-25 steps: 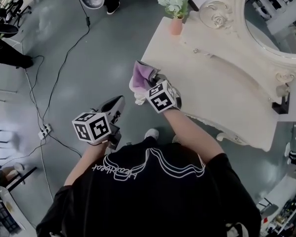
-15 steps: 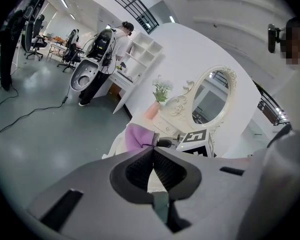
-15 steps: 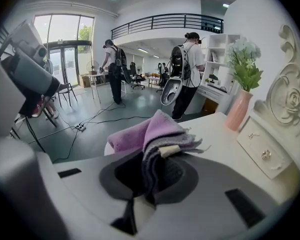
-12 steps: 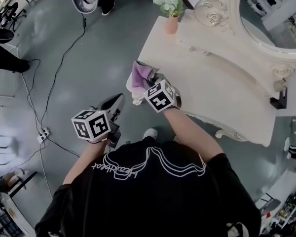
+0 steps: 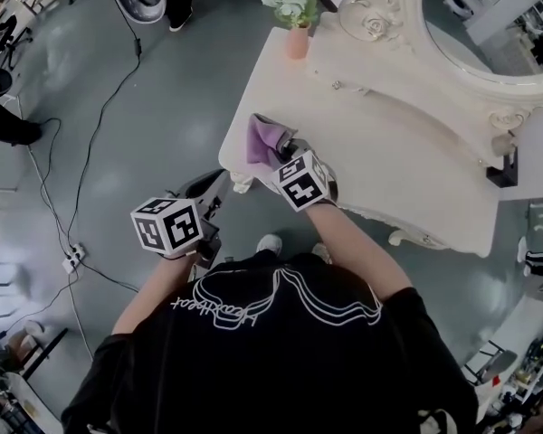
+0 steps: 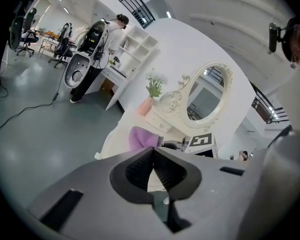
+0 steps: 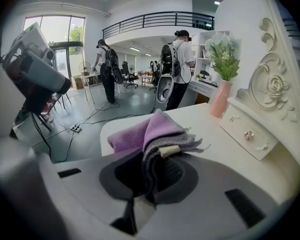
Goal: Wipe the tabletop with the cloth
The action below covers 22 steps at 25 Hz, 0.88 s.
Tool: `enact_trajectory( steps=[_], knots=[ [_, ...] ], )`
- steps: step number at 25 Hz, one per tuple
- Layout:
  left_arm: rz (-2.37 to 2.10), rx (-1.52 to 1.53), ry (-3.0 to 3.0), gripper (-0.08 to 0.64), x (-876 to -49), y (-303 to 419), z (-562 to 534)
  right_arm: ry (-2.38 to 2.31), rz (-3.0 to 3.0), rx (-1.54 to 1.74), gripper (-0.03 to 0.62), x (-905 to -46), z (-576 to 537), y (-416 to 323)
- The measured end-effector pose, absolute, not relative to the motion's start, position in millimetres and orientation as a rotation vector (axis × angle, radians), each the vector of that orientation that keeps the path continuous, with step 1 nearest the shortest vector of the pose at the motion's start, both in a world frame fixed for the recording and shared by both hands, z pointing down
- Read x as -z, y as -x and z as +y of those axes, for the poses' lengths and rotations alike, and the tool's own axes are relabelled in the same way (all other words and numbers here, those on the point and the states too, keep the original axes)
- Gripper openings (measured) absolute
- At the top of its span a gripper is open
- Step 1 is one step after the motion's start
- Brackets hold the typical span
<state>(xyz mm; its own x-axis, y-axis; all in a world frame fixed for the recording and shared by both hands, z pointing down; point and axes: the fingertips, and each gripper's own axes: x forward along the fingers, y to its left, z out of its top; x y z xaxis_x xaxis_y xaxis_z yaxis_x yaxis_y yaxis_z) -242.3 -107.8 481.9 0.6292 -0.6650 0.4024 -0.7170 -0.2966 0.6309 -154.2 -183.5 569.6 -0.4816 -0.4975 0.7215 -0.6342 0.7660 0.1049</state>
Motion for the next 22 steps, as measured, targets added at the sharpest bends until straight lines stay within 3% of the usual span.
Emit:
enact_trajectory(
  steps=[22],
  knots=[
    [-0.952,-0.100,-2.108,0.004,-473.3,184.5,-122.7,-1.009,-2.111,-0.311,0.041,-569.1,-164.1,62.0]
  ],
)
